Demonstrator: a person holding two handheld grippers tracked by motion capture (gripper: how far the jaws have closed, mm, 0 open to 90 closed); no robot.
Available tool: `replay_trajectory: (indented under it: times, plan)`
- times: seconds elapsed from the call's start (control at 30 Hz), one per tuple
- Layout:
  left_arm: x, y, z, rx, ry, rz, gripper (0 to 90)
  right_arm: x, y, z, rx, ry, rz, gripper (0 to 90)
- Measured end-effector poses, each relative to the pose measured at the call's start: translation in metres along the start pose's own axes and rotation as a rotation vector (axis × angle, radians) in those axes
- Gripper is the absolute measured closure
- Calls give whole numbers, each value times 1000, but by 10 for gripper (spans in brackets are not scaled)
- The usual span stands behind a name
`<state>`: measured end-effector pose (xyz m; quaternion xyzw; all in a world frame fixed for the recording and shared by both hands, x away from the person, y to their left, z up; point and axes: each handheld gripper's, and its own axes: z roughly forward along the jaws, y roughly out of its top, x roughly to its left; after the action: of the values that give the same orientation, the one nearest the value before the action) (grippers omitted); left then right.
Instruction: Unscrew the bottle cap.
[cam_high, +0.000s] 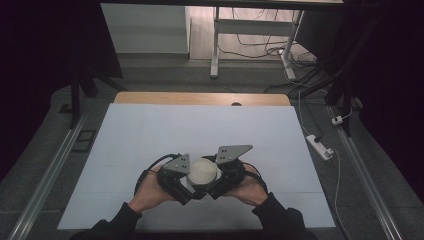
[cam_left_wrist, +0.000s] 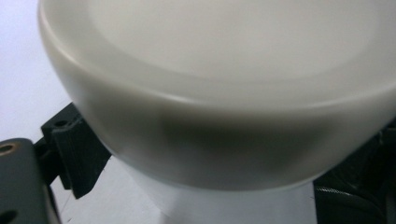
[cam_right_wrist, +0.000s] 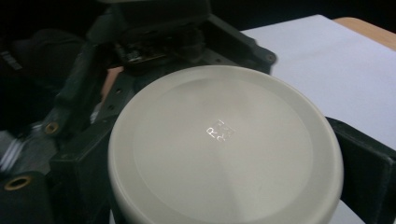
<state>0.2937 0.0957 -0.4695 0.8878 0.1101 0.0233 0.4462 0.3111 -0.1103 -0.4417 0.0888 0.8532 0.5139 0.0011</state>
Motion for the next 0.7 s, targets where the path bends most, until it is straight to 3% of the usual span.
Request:
replay_trajectory:
  times: [0.07, 0.1, 0.17, 0.27, 0.37, 0.43, 0.47, 0.5, 0.53, 0.57, 0.6, 0.63, 0.7]
  plan:
    - [0, 0, 0, -4, -40, 13, 74, -2, 0, -1, -1, 46, -10, 65]
    - [0, 0, 1, -5, -57, 17, 74, -3, -1, -2, -2, 91, -12, 65]
    - [0, -1, 2, -6, -78, 25, 74, -3, -2, -3, 2, 102, -17, 65]
    - [0, -1, 3, -3, -58, 15, 73, -4, -3, -3, -1, 116, -14, 63]
    - [0, 0, 2, -9, -11, -9, 74, -5, -2, -3, -24, 78, 17, 48]
    - [1, 0, 2, -11, 23, -27, 73, -6, 1, -6, -49, 37, 80, 2]
    - [1, 0, 1, -13, 37, -38, 73, -6, 1, -6, -49, 37, 80, 2]
    - [1, 0, 1, -14, 46, -43, 74, -5, 4, -8, -57, 14, 113, 0]
    - [2, -1, 1, -17, 56, -50, 74, -5, 4, -8, -57, 14, 113, 0]
    - [2, -1, 1, -22, 70, -63, 74, -3, 6, -8, -48, -45, 117, 0]
    - [2, -1, 1, -18, 87, -72, 74, -3, 6, -8, -48, -45, 117, 0]
    - [2, -1, 1, -17, 103, -77, 73, 1, 7, -6, -37, -100, 104, 0]
    - [1, 0, 1, -8, 144, -89, 74, 3, 7, -5, -39, -126, 98, 0]
